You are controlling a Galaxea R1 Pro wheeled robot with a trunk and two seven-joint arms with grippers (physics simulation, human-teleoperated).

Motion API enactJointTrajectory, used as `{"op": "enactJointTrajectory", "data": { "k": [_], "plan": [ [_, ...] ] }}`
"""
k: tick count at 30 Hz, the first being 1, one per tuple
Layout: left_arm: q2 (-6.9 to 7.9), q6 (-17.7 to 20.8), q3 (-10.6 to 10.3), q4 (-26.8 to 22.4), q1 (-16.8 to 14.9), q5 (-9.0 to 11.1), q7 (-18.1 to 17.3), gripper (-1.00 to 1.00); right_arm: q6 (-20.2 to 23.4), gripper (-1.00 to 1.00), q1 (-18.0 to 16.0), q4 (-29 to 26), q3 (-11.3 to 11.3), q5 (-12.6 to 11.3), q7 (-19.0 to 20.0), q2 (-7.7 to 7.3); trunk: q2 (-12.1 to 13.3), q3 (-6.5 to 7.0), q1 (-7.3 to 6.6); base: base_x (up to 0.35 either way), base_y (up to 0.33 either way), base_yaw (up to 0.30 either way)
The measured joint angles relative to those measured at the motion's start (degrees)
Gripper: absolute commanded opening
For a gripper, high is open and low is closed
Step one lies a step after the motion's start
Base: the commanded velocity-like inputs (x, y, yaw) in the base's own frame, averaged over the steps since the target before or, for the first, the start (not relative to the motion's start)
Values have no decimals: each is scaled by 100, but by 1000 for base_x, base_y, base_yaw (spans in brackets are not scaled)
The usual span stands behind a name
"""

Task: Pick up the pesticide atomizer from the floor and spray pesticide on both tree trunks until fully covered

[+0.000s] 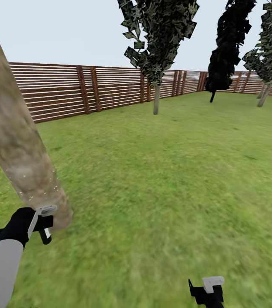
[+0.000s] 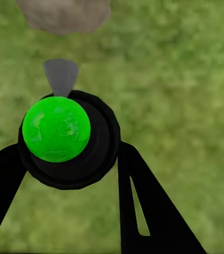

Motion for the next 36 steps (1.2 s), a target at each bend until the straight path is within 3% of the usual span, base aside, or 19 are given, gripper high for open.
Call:
{"op": "enactJointTrajectory", "data": {
  "k": [9,21,23,25,27,31,36],
  "plan": [
    [44,-13,18,0,1,-4,3,-100,3,100,-2,0,0,2,1,8,0,0,-1,227,-237,276],
    [-33,63,-13,-114,-120,27,5,-100,17,100,-3,-1,-6,-1,2,-9,0,0,2,45,-8,252],
    [-71,195,-16,-110,-403,39,5,-100,17,100,-1,-2,-9,0,2,-9,0,1,1,0,0,19],
    [-71,559,-119,-108,-723,24,3,-100,11,100,1,-2,-11,-1,2,-21,0,1,1,0,0,4],
    [5,682,-388,-105,-984,-17,6,-100,12,100,3,-2,-10,0,2,-26,0,1,1,0,0,0],
    [222,701,-438,-54,-1096,-40,7,-100,17,100,-3,-2,-10,0,2,-27,0,0,2,0,0,0],
    [269,700,-454,-106,-1049,-47,7,-100,17,100,-1,-2,-10,0,2,-26,0,0,2,0,0,0]
  ]
}}
